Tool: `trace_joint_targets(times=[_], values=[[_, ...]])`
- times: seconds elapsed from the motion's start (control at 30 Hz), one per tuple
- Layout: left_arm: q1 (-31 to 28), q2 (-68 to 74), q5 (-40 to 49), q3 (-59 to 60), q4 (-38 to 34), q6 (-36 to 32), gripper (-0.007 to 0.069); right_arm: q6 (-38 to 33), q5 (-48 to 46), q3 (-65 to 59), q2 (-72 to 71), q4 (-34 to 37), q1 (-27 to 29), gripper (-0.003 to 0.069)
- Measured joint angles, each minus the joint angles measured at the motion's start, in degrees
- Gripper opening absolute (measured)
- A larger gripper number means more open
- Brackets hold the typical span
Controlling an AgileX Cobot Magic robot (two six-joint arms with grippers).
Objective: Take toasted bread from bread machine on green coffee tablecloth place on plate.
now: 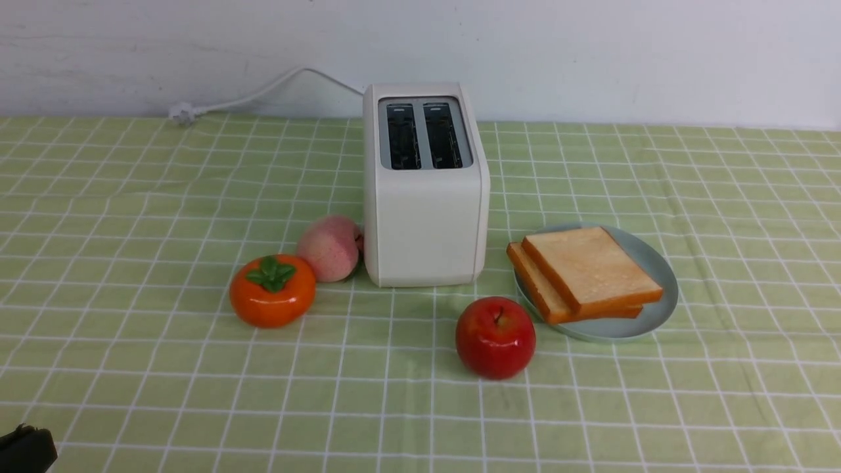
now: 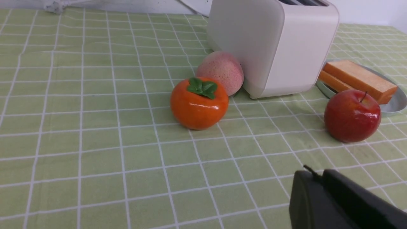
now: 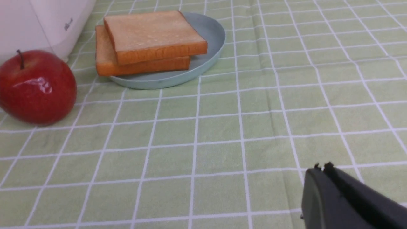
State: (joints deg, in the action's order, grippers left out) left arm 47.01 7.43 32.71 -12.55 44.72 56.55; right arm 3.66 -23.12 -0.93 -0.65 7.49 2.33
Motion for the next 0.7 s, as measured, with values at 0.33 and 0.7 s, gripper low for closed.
trace_joint_targets(times=[0.33, 0.7], values=[[0.0, 0.0, 0.0, 0.0, 0.0, 0.0, 0.0057, 7.42, 0.04, 0.05, 0.0, -6.84, 0.0, -0.0013], [0.0, 0.0, 0.0, 0.0, 0.0, 0.0, 0.0064, 7.58, 0.04, 0.05, 0.0, -6.84, 0.0, -0.0006]])
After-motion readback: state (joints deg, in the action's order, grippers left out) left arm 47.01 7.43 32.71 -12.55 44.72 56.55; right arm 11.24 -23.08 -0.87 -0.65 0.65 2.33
